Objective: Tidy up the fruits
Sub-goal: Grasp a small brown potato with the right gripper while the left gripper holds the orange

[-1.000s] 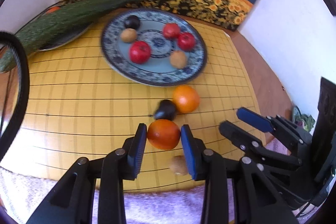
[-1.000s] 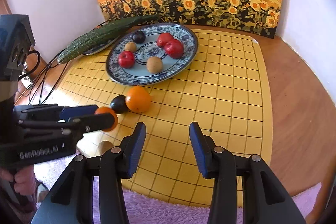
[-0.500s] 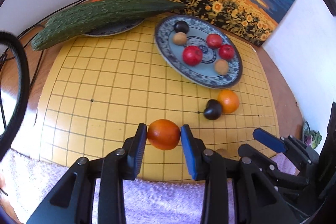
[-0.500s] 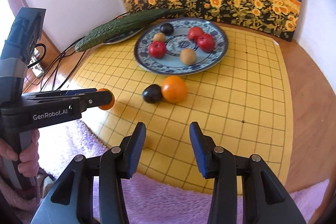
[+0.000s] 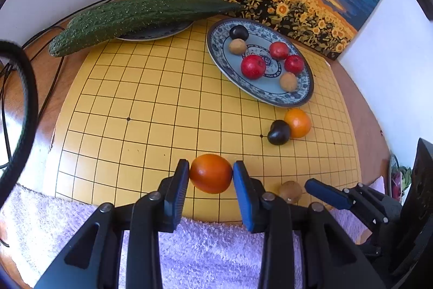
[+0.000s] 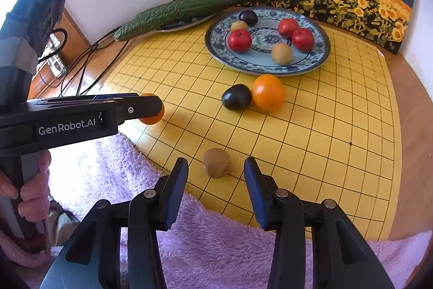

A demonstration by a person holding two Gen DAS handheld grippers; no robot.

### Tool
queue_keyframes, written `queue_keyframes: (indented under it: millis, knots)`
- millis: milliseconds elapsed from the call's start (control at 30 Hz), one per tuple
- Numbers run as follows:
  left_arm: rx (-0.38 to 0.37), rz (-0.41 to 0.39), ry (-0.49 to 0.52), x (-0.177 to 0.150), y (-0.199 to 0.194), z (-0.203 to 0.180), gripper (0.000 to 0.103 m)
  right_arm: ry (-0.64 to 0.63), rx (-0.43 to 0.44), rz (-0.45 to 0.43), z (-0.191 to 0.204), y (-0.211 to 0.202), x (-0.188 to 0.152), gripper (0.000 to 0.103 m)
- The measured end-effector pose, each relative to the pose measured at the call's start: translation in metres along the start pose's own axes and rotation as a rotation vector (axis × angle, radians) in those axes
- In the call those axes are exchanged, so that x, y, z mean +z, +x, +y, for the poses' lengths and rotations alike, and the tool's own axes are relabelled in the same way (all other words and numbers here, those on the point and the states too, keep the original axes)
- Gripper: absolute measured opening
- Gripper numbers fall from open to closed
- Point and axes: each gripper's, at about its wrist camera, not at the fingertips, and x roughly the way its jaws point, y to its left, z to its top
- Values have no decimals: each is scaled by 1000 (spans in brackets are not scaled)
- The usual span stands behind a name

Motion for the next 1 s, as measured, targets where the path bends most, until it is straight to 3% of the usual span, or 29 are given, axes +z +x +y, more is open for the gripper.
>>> queue_keyframes:
  millis: [333,1000]
  knots:
    - [-3,-8,4,2,0,-3,35,-13,4,27,-1,8,-1,23]
    - [-21,-42,25,8,-15,-13,35,9,21,-50,-10,-10,4,19]
